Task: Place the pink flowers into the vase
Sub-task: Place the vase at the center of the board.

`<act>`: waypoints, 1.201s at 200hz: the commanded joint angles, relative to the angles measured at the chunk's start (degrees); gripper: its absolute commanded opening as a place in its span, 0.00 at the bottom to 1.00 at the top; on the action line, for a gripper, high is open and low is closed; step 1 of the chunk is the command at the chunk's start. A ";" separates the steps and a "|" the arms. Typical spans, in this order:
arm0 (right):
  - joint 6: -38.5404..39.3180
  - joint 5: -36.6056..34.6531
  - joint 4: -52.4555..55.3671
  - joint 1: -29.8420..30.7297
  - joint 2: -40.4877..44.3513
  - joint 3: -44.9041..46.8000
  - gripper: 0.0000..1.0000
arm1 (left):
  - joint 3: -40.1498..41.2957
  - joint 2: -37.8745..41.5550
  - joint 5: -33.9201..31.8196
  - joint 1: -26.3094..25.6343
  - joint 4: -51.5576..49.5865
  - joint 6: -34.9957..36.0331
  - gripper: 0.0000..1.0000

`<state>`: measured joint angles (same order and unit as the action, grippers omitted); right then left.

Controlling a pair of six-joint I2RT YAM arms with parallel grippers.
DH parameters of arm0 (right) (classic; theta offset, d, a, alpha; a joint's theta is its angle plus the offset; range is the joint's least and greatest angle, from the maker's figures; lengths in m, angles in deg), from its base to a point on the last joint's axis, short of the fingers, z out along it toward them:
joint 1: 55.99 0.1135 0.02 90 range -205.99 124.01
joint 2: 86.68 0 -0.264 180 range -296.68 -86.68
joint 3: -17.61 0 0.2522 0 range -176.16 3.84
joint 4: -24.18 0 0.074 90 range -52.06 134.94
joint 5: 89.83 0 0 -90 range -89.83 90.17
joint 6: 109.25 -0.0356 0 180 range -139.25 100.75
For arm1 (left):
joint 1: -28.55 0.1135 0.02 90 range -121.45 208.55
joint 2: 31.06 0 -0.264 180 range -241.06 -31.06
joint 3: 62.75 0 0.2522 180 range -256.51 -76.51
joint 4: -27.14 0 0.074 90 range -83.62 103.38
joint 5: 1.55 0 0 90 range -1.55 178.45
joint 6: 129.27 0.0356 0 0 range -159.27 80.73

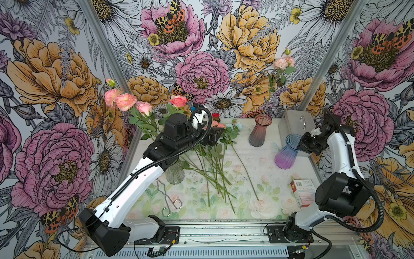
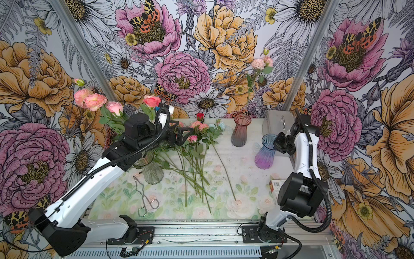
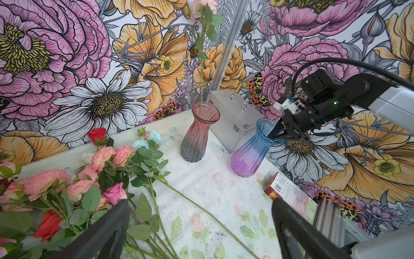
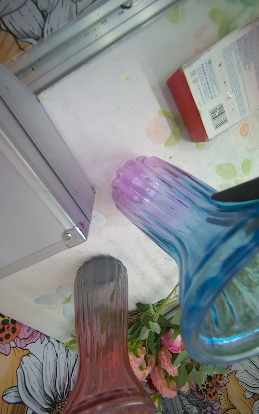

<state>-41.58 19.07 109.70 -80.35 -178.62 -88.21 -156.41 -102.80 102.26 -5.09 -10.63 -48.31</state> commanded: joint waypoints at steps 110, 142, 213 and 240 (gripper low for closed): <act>-1.01 4.02 -3.94 -3.50 -2.84 -2.11 0.00 | 0.35 0.47 2.32 -0.15 0.63 -0.89 0.99; -0.41 2.38 -3.98 -3.50 -3.60 -2.44 0.00 | 0.27 0.12 2.41 -0.22 0.72 -0.64 0.99; -0.09 -0.32 -4.71 -3.33 -1.72 -2.94 0.20 | 0.14 -0.19 3.37 -0.19 0.72 -0.45 0.99; -0.17 -0.72 -4.71 -3.33 -1.58 -3.75 0.33 | 0.02 -0.41 3.60 -0.29 0.64 -0.45 0.99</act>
<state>-41.95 18.85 107.45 -84.05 -182.16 -89.54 -156.41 -102.80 104.03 -5.09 -10.61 -48.47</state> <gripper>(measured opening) 0.274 0.985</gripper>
